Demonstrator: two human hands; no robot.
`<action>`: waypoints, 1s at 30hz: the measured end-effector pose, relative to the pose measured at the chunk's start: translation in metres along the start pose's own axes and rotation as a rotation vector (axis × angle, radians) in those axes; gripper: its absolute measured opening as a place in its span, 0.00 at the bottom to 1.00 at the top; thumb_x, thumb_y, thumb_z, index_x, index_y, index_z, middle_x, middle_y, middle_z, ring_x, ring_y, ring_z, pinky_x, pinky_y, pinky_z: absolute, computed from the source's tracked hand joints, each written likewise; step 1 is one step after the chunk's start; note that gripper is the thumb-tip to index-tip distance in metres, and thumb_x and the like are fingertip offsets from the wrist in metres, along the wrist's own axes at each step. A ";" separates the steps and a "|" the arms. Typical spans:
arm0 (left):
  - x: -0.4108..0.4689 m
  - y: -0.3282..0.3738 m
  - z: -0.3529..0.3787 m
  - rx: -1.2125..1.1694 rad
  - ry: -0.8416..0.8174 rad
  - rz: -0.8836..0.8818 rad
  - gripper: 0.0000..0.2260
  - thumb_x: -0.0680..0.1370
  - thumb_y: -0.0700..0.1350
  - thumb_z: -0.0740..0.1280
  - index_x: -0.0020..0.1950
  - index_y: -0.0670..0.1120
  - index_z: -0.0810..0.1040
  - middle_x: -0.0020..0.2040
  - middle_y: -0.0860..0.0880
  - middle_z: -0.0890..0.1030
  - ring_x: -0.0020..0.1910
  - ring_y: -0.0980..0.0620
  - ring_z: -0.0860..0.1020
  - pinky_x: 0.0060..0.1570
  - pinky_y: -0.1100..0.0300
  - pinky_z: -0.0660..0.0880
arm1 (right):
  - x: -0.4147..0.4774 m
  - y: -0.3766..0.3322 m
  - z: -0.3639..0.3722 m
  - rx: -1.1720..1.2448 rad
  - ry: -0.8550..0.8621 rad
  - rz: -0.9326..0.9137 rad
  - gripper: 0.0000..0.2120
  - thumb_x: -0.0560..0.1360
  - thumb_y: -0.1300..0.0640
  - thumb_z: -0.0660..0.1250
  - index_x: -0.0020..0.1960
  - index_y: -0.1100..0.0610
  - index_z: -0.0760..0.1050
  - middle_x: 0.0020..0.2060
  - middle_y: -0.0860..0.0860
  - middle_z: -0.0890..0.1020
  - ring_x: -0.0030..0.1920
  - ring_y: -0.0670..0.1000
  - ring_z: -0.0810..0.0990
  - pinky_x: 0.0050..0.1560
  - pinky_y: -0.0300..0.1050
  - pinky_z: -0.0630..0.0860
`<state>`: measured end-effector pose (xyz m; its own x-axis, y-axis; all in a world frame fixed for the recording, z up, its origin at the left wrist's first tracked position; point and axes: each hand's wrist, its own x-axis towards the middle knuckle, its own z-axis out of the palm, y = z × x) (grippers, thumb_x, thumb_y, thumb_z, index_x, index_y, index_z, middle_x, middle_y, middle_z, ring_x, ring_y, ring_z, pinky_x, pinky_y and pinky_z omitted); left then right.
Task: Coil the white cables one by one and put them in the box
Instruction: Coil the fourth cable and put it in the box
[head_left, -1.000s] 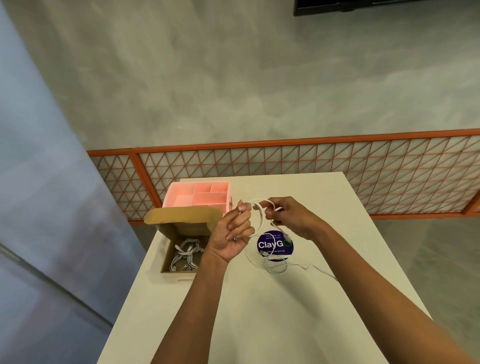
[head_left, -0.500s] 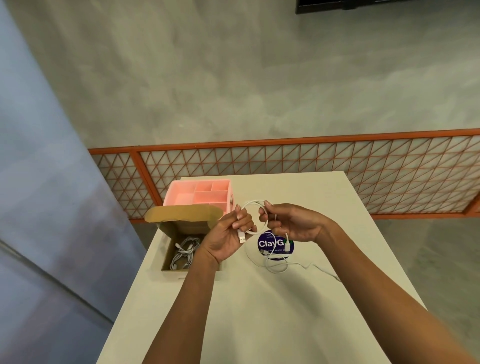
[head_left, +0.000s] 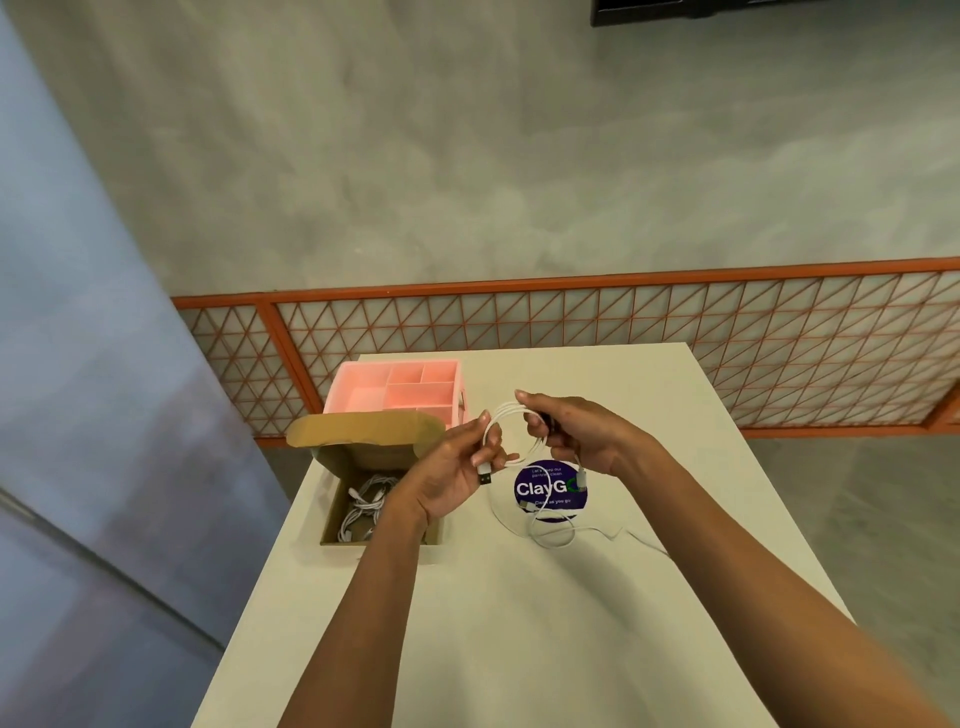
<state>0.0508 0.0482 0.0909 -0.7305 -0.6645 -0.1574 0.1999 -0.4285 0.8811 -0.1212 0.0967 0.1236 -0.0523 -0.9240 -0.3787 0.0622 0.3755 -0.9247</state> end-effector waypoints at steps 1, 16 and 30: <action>0.000 0.000 0.000 0.001 0.004 0.011 0.14 0.81 0.45 0.55 0.39 0.41 0.72 0.23 0.51 0.65 0.28 0.54 0.70 0.39 0.63 0.75 | 0.001 0.001 0.000 0.007 0.007 -0.007 0.15 0.76 0.47 0.65 0.33 0.52 0.72 0.28 0.46 0.71 0.27 0.45 0.57 0.27 0.37 0.54; 0.013 -0.009 0.010 0.052 0.062 0.069 0.16 0.83 0.47 0.53 0.36 0.46 0.65 0.25 0.55 0.61 0.25 0.57 0.63 0.46 0.61 0.75 | 0.012 0.007 -0.005 0.069 0.054 -0.002 0.16 0.77 0.48 0.64 0.33 0.54 0.72 0.28 0.47 0.71 0.26 0.45 0.58 0.24 0.36 0.55; 0.017 -0.004 0.010 0.043 0.153 0.090 0.16 0.83 0.46 0.53 0.36 0.45 0.65 0.24 0.55 0.61 0.23 0.58 0.60 0.38 0.62 0.70 | 0.003 0.013 -0.029 -0.032 -0.173 -0.121 0.12 0.81 0.64 0.56 0.56 0.64 0.77 0.40 0.50 0.78 0.36 0.44 0.71 0.37 0.34 0.70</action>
<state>0.0317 0.0447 0.0894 -0.6023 -0.7859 -0.1397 0.2296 -0.3381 0.9127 -0.1490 0.1005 0.1090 0.1147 -0.9602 -0.2547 0.0345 0.2601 -0.9650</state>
